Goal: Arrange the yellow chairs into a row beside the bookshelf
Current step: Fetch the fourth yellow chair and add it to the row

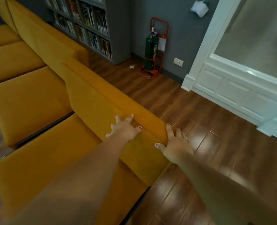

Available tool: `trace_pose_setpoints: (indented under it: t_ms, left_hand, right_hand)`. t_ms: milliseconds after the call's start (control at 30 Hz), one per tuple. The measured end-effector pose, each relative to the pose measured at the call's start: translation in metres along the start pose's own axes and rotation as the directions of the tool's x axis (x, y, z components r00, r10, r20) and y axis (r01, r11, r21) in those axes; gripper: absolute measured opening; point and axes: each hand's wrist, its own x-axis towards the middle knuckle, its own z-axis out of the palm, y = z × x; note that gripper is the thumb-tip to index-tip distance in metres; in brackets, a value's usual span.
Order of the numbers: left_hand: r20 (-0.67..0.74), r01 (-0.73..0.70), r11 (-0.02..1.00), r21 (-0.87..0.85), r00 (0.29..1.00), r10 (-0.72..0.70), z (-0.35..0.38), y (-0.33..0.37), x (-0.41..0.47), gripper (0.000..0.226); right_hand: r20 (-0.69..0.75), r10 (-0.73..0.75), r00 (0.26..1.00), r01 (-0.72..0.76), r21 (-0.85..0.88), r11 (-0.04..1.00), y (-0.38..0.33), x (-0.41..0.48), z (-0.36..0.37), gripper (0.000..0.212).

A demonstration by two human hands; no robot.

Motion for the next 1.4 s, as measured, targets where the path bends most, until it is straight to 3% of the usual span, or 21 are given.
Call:
trace_pose_setpoints:
  t_ms: [100,367,567,733,1133,1400]
  left_hand:
    - [0.076,-0.020,0.993,0.115,0.997,0.012,-0.020,-0.047,-0.040,0.074]
    - [0.044,-0.044,0.999,0.015,0.998,0.043,-0.062,-0.178,-0.121,0.078]
    - [-0.011,-0.121,0.993,-0.013,0.993,0.121,-0.090,-0.227,-0.167,0.078]
    - [-0.053,-0.130,0.991,-0.043,0.990,0.128,-0.091,-0.264,-0.209,0.078]
    - [-0.158,-0.167,0.979,-0.115,0.976,0.148,-0.090,-0.301,-0.316,0.074]
    - [-0.116,-0.217,0.972,-0.085,0.971,0.207,-0.069,-0.326,-0.380,0.073]
  right_hand:
    - [0.015,0.079,0.997,-0.079,-0.018,0.997,-0.014,-0.028,0.006,0.099]
    - [0.197,0.122,0.973,-0.147,0.117,0.982,-0.077,-0.103,0.023,0.082]
    - [0.168,0.052,0.984,-0.089,0.222,0.971,-0.137,-0.162,0.041,0.083]
    - [0.141,-0.010,0.990,-0.018,0.198,0.980,-0.168,-0.210,0.052,0.079]
    - [0.044,-0.091,0.995,0.074,0.300,0.951,-0.184,-0.326,0.060,0.073]
    - [-0.004,-0.119,0.993,0.115,0.291,0.950,-0.175,-0.404,0.079,0.070]
